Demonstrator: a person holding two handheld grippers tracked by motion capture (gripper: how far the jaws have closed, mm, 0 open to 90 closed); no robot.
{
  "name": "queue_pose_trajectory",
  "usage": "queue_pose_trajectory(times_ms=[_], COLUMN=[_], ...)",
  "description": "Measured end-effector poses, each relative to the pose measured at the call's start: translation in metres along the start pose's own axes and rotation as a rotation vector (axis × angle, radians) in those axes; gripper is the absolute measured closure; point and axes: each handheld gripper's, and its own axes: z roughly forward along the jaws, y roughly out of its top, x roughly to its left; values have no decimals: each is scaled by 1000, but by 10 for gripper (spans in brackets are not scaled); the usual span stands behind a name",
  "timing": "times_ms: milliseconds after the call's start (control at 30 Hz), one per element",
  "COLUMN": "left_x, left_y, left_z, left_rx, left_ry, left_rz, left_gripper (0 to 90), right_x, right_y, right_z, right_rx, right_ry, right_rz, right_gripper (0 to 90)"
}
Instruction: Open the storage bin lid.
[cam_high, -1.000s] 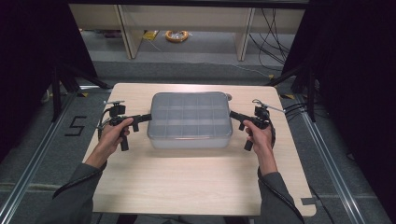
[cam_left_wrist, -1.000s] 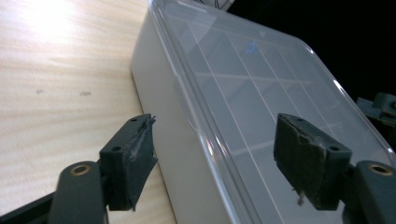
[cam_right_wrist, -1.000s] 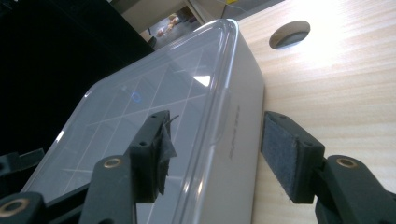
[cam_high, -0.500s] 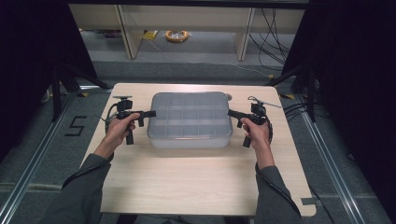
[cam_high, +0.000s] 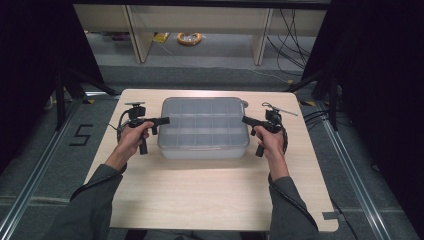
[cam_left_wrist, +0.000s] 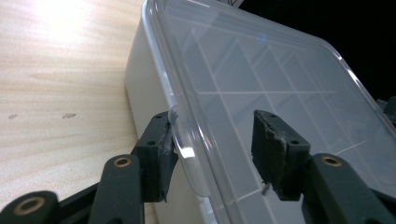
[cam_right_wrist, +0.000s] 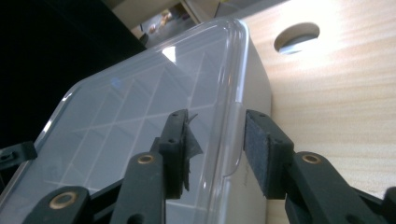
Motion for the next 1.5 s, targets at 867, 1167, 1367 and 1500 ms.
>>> queue_pose_trajectory(times_ms=[867,1167,1367,1500], left_x=[-43,-46,-49,-50], left_y=[0,-18,-41,-54], left_z=[-79,-97,-116,-121], left_rx=[-139,-155,-157,-152], left_ry=[-71,-87,-81,-95], left_rz=[90,136,168,161], left_gripper=[610,608,611,614], right_x=[43,51,56,53], right_y=[2,-15,-37,-49], right_z=[-67,-84,-97,-103], right_rx=[-146,-154,-142,-137], right_ry=[151,160,180,181], right_rz=[-77,-109,-113,-101], right_gripper=[680,683,679,680])
